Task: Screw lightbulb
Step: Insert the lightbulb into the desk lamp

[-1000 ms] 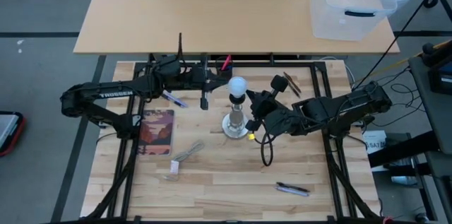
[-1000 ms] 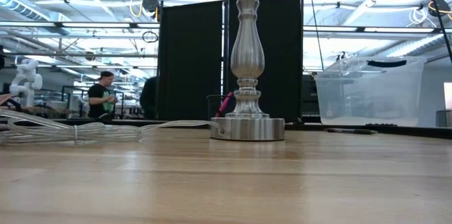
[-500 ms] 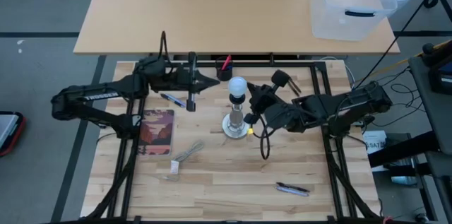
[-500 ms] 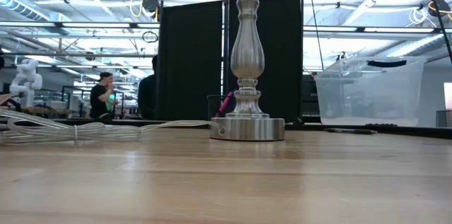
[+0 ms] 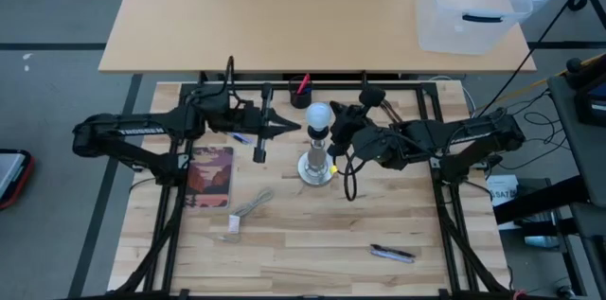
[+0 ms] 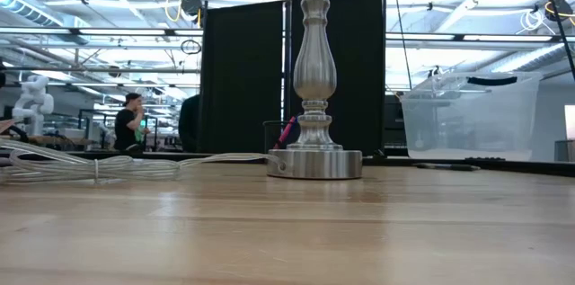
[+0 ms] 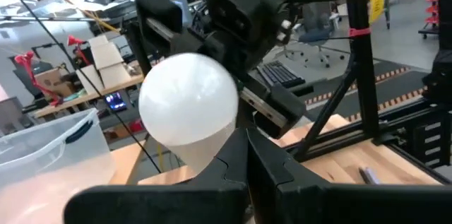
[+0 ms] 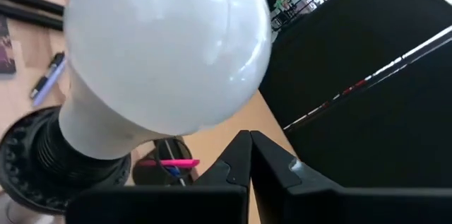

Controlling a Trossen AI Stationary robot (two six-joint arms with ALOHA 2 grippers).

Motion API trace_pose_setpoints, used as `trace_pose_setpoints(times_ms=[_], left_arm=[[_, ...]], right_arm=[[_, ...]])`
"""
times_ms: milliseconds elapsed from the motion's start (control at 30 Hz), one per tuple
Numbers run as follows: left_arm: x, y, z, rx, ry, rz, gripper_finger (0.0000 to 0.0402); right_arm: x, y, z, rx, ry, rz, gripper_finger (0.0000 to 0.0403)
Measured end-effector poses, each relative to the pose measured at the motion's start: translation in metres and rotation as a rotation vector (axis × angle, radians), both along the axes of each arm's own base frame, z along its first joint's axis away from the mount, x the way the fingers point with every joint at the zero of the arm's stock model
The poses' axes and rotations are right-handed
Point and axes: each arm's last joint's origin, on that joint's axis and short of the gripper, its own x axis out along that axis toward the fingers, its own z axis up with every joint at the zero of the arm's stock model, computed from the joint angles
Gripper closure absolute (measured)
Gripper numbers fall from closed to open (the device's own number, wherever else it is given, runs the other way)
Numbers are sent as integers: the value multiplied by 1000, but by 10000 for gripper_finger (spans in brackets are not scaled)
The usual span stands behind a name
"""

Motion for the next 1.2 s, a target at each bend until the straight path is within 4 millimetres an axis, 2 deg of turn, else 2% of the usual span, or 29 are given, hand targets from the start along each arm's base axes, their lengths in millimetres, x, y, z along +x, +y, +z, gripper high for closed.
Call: trace_pose_setpoints(times_ms=[167,400,700,900,1200], left_arm=[[8,1,-3,-19,-15,-1,402],[8,2,-1,-21,-36,2,402],[11,10,-4,-39,-33,39,402],[14,11,-5,-41,-37,38,402],[18,15,-7,-51,-43,81,402]], right_arm=[[1,1,0,-33,44,34,403],[2,3,0,-36,65,73,403],[-1,18,0,-43,63,107,403],[-3,25,0,-46,53,101,403],[-4,25,-2,-15,32,88,403]])
